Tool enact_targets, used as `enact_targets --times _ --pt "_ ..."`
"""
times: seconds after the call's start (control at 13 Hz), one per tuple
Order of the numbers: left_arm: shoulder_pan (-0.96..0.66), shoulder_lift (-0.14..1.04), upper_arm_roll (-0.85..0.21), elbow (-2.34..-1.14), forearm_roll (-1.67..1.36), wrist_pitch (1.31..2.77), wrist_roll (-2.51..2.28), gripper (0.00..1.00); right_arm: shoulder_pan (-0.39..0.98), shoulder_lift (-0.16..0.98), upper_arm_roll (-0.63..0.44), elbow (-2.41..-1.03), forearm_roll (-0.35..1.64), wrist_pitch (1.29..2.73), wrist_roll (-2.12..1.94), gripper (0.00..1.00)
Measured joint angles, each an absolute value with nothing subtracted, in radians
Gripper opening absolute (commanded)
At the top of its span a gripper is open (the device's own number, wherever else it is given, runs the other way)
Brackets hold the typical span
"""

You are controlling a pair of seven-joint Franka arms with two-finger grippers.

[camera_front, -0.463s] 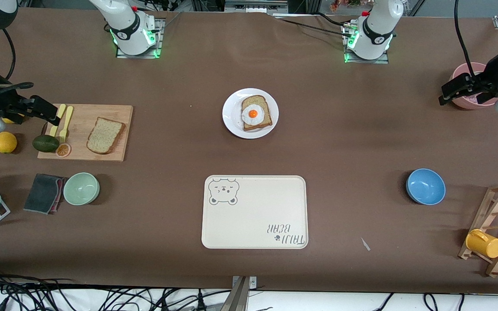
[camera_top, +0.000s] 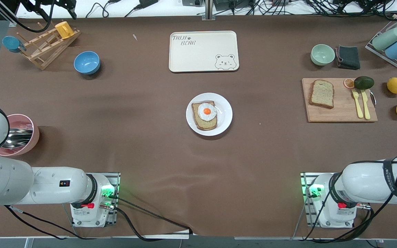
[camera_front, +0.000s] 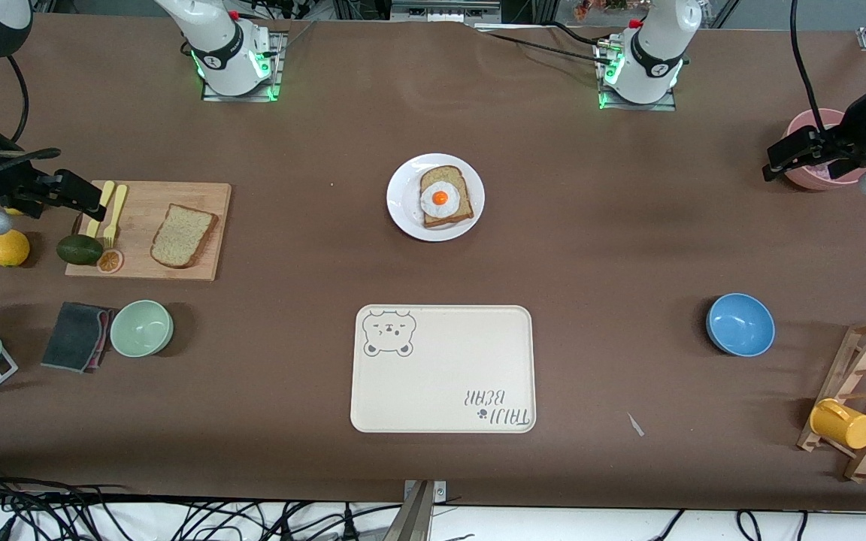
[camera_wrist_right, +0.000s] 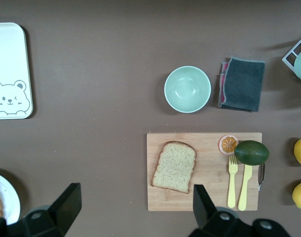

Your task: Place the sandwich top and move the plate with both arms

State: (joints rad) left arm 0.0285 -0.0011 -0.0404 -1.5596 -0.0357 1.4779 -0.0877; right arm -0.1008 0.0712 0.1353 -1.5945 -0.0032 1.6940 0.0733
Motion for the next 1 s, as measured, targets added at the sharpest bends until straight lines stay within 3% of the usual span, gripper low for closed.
enact_targets --times 1.0 --pt "0.049 0.009 -0.04 -1.566 -0.034 1.474 -0.089 1.0 -0.102 0.1 0.134 -1.595 -0.006 1.634 0.074 0.99"
